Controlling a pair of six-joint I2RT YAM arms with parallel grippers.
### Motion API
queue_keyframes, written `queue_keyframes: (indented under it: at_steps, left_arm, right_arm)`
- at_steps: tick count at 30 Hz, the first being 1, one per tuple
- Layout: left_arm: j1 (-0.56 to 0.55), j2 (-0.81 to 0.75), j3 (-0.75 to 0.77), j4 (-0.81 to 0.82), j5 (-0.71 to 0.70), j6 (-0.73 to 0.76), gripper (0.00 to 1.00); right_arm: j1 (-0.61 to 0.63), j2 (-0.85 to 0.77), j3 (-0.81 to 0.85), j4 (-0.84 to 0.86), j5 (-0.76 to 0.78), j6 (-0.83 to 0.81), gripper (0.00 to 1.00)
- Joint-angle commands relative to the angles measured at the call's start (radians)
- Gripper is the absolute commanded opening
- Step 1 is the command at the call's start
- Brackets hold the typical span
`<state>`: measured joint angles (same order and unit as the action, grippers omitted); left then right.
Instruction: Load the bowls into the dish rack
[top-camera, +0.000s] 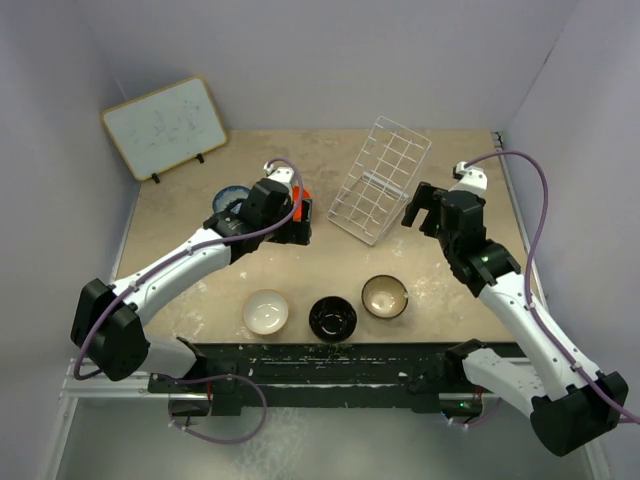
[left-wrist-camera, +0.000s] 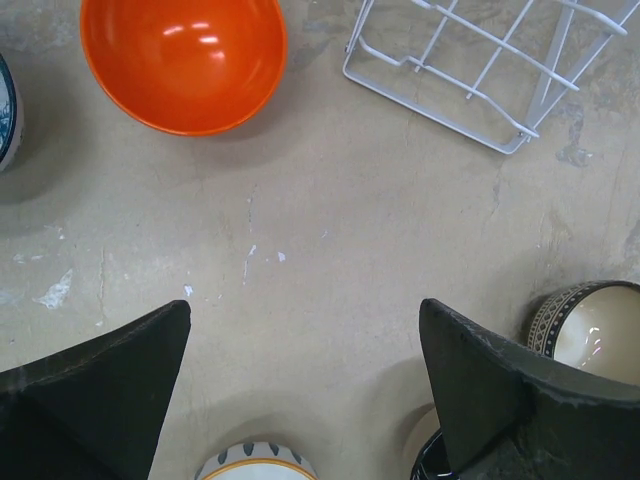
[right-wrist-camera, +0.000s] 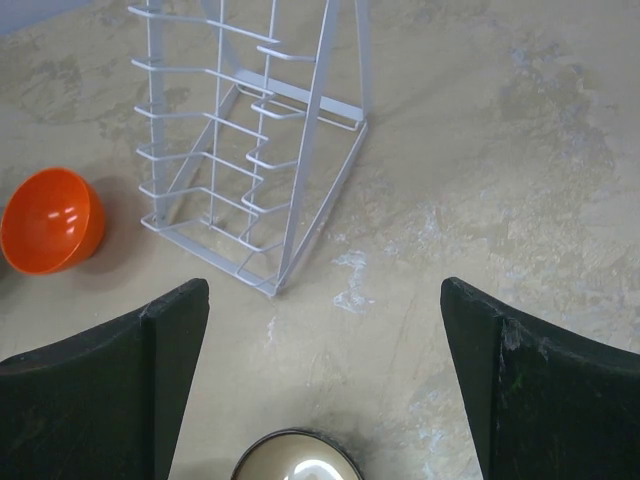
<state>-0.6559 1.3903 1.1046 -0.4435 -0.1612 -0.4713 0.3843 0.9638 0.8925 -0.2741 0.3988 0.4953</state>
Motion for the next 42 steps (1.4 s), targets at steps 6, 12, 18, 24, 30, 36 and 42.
queue_keyframes:
  at_steps: [6,12,18,24,30,36,42]
  left_arm:
    - [-0.004,-0.054,-0.038,0.175,-0.069,0.126,0.99]
    - [-0.004,-0.019,-0.112,0.460,-0.106,0.268,0.99]
    - [-0.001,0.199,-0.003,0.530,-0.126,0.381,1.00]
    - [0.077,0.359,0.056,0.573,0.070,0.405,0.82]
    - [0.110,0.460,0.121,0.562,0.126,0.423,0.67]
    - [0.110,0.520,0.151,0.576,0.106,0.442,0.66]
    - [0.110,0.559,0.173,0.538,0.077,0.441,0.63]
  right_arm:
    - [-0.049,-0.017,0.020,0.042,-0.042,0.002,1.00]
    - [-0.086,-0.014,0.011,0.056,-0.094,0.003,1.00]
    - [-0.106,-0.004,-0.009,0.070,-0.126,0.006,1.00]
    - [-0.130,-0.010,-0.021,0.071,-0.129,-0.007,1.00]
    - [-0.152,-0.010,-0.040,0.076,-0.135,-0.011,1.00]
    - [-0.159,-0.017,-0.050,0.076,-0.142,-0.011,1.00]
    - [-0.164,-0.018,-0.048,0.076,-0.142,-0.011,1.00]
